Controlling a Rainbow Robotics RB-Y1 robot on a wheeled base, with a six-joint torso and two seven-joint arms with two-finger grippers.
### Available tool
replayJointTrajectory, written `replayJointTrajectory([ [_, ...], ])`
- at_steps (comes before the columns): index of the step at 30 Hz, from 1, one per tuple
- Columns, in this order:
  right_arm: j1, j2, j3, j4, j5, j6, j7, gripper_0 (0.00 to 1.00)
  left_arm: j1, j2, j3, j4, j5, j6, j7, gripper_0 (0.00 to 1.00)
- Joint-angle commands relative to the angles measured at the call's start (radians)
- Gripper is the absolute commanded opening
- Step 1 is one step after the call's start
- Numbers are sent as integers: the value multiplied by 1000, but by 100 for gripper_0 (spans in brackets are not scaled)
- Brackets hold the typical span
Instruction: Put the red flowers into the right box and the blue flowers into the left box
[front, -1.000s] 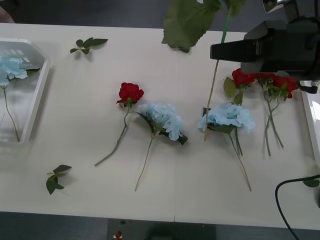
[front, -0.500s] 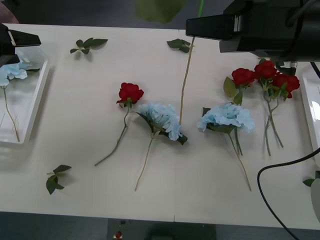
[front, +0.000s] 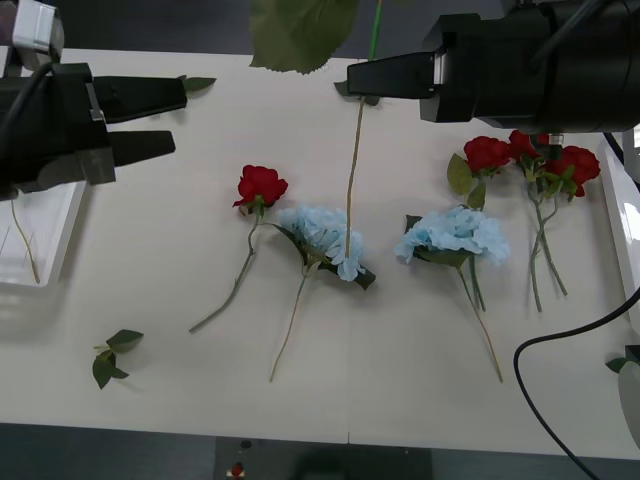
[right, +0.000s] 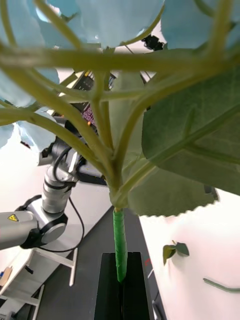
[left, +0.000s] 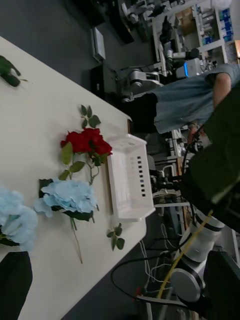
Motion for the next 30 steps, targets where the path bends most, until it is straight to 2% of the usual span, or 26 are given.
replayJointTrajectory([
  [1,-38,25,5,-22,-2,-6,25,0,-31,-8,-57,-84,16,-5,-26,100],
  [8,-38,25,5,-22,-2,-6,25,0,-73,-42,-204,-161,-19,-36,-17,100],
  [20,-38,25,5,-22,-2,-6,25,0,-211,-166,-365,-92,-163,-56,-9,100],
  [25,-38,25,5,-22,-2,-6,25,0,-225,-166,-422,-83,-191,-123,-8,100],
  [30,-38,25,5,-22,-2,-6,25,0,-231,-149,-443,-81,-198,-126,-18,100],
])
